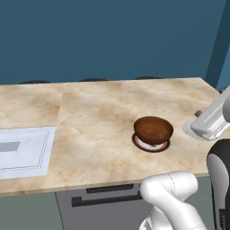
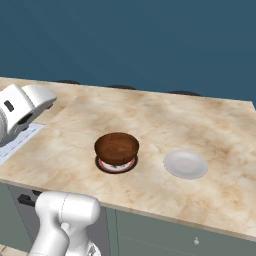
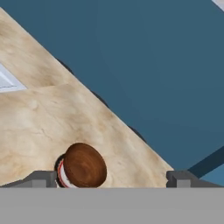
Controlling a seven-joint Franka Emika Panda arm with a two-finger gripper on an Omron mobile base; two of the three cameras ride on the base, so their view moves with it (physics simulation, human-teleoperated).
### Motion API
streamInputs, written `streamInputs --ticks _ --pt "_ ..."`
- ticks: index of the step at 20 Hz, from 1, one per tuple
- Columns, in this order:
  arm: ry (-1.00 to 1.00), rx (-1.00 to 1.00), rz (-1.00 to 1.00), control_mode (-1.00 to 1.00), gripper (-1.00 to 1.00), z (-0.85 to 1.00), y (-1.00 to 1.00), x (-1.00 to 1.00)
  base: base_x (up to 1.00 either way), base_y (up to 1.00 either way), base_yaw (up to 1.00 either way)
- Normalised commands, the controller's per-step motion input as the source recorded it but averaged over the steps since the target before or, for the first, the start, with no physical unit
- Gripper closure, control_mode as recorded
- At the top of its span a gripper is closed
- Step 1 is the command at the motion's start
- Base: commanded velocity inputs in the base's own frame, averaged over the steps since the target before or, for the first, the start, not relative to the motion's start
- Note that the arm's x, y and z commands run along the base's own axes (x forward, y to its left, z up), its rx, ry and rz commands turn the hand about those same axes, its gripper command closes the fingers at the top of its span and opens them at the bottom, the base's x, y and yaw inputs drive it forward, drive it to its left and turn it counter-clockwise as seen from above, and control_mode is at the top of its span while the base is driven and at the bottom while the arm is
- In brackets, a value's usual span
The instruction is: Move the bowls from the cabinet to the plates on the dining table.
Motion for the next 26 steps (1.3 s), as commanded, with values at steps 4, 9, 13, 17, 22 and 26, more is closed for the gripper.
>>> streamInputs --ticks 4,9,13,17,22,26 --pt "0.0 0.0 0.0 1.0 -1.0 0.0 0.0 0.0 -0.26 0.2 0.0" --pt "0.0 0.0 0.0 1.0 -1.0 0.0 0.0 0.0 -0.36 0.4 0.01" --pt "0.0 0.0 0.0 1.0 -1.0 0.0 0.0 0.0 -0.4 0.71 0.07" --pt "0.0 0.0 0.0 1.0 -1.0 0.0 0.0 0.0 -0.49 0.87 0.19" --pt "0.0 0.0 0.0 1.0 -1.0 0.0 0.0 0.0 -0.45 0.61 0.32" --pt "0.0 0.0 0.0 1.0 -1.0 0.0 0.0 0.0 -0.26 0.28 0.43"
